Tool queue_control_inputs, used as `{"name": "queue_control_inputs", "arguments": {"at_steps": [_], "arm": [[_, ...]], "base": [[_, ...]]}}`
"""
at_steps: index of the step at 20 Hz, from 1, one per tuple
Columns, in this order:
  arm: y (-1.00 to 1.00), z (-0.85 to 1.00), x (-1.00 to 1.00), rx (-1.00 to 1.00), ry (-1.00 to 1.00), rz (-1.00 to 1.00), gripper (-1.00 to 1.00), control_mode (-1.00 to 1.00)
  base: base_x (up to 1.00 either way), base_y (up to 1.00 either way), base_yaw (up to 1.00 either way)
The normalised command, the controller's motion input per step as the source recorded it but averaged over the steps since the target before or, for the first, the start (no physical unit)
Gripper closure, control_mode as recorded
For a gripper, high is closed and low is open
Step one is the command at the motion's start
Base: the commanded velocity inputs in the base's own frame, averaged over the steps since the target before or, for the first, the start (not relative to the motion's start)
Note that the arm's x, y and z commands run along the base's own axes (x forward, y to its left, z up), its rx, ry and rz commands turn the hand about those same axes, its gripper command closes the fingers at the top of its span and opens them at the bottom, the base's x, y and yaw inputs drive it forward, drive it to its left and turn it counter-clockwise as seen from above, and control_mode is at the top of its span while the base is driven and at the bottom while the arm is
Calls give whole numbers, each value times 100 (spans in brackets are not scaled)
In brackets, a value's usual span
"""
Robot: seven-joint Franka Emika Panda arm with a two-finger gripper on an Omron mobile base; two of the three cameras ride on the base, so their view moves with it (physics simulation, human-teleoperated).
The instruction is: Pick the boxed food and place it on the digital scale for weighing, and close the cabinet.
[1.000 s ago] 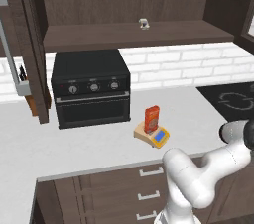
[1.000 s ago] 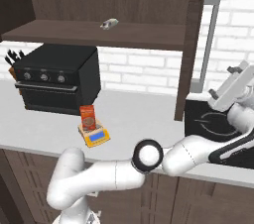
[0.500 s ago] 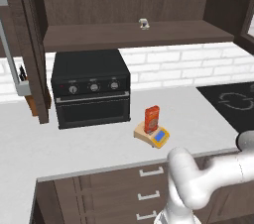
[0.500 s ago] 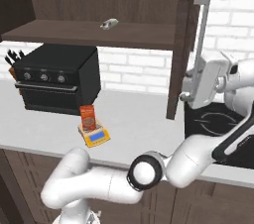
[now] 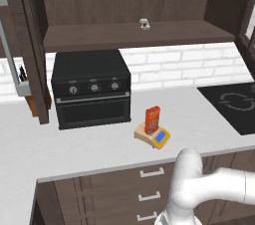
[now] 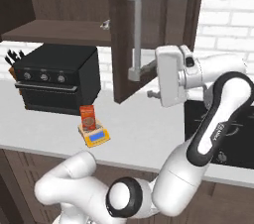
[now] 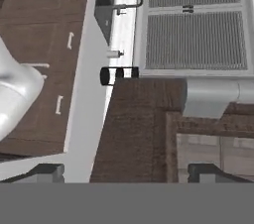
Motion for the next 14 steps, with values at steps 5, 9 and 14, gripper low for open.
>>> {"name": "queue_control_inputs", "arguments": {"at_steps": [5, 9, 14], "arm": [[99, 0, 67, -1, 18, -32, -100, -100], [73, 6, 85, 0, 24, -30, -100, -100], [31, 13, 95, -4, 36, -35, -100, -100]], "base": [[0, 0, 0], [0, 0, 0], [0, 0, 0]]}}
